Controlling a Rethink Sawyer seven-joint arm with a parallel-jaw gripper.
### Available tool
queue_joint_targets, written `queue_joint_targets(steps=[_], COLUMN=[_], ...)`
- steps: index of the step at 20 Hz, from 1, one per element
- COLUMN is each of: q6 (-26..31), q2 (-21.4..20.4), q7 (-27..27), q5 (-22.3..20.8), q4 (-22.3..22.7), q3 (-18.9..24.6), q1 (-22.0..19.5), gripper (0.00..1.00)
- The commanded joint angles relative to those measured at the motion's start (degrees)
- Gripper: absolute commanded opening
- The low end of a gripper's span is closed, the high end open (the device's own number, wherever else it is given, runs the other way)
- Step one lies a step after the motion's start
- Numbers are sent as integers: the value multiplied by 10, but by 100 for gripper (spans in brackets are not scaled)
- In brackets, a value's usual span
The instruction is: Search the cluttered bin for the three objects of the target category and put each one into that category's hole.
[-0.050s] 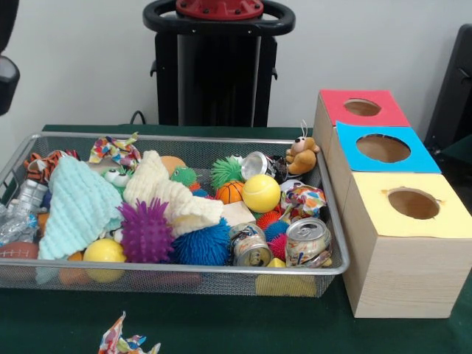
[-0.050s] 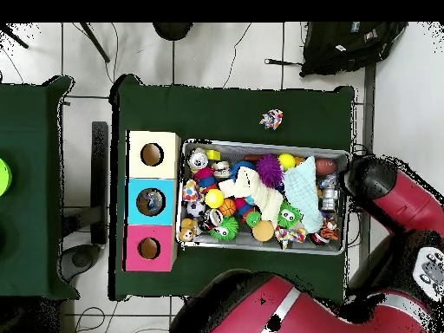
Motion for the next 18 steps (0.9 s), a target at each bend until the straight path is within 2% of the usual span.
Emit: queue_joint_targets(steps=[1,12,18], q6=[55,11,11], q2=[-14,17,13], q7=[3,-12,10], q5=[-10,-13,-14], q4=[44,31,42], q3=[89,160,169], q1=[-20,-62,-60], gripper=[100,100,100])
